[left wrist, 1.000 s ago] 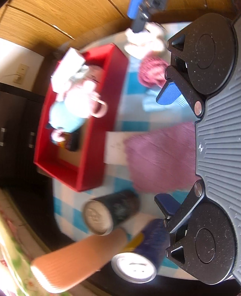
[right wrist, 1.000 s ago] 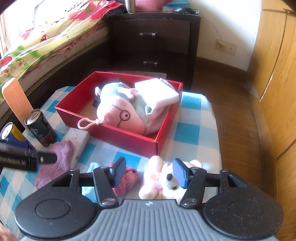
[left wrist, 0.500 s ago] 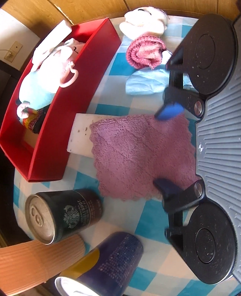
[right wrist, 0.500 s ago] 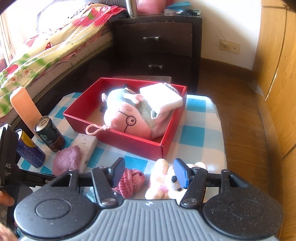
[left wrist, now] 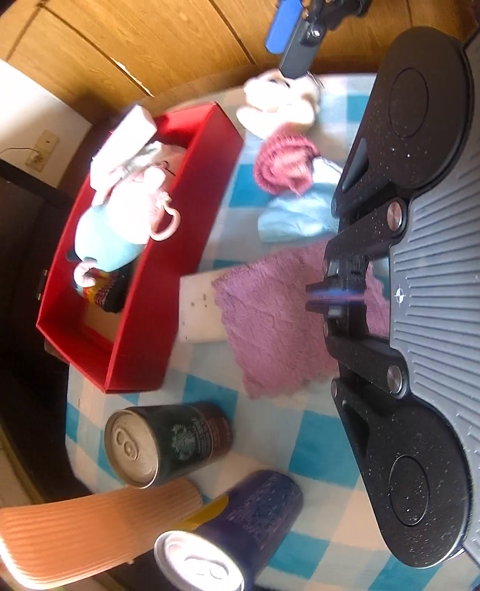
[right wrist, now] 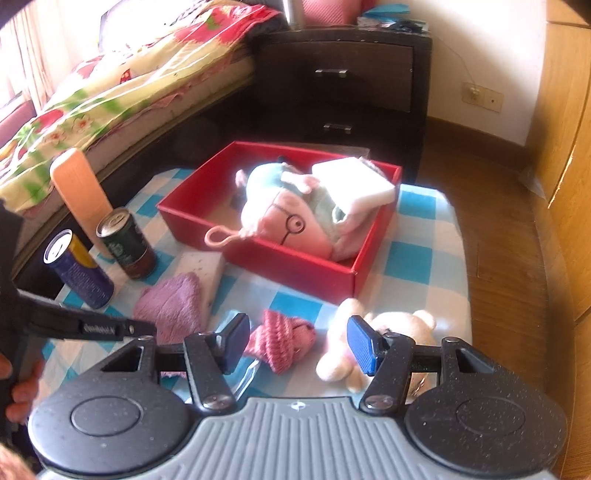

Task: Organize soft objects
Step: 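Grasp the purple cloth with the left gripper and lift it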

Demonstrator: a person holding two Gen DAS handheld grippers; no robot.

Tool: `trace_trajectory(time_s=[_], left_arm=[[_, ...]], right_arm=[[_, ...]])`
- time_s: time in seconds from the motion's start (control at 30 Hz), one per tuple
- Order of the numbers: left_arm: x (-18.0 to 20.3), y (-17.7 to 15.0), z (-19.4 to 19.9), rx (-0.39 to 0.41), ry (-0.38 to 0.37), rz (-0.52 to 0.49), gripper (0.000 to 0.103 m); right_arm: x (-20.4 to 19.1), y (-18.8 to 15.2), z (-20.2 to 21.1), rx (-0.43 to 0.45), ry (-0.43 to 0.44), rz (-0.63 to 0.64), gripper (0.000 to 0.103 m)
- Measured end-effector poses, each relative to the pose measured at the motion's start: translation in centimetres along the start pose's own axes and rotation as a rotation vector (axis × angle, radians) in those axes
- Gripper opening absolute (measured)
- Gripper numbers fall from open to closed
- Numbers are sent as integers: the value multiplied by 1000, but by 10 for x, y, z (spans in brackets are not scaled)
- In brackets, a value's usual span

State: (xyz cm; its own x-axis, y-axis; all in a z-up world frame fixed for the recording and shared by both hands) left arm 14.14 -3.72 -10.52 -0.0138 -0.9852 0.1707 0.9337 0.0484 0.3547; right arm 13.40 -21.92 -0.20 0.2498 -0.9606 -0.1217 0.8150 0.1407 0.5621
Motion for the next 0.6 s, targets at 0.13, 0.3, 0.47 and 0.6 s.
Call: trace_trajectory(time_s=[0.13, 0.3, 0.47, 0.6], left_arm=[[-13, 7, -22, -10, 67, 81, 85], [2, 7, -43, -51, 38, 91, 94], [13, 4, -64, -60, 200, 15, 94], [10, 2, -45, -30, 189, -10, 26]], right_arm=[[-9, 0, -3, -4, 26, 2, 36], [-14, 4, -6, -2, 53, 3, 36], [-13, 6, -11, -17, 68, -13, 36], [-14, 8, -5, 3, 82, -4, 36]])
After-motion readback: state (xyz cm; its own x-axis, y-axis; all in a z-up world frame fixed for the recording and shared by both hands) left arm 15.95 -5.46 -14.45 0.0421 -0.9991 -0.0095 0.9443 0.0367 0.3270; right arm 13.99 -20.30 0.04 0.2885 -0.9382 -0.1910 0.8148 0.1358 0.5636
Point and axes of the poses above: each gripper's, at about its wrist camera, not at the fingertips, and z roughly against the way its jaws point, x to its right, y to its top, the point moved 9 cm from there along -z, roughly the way its jaws point, and after that the axes turned 4 degrees about -x, right-handed, at the moved point
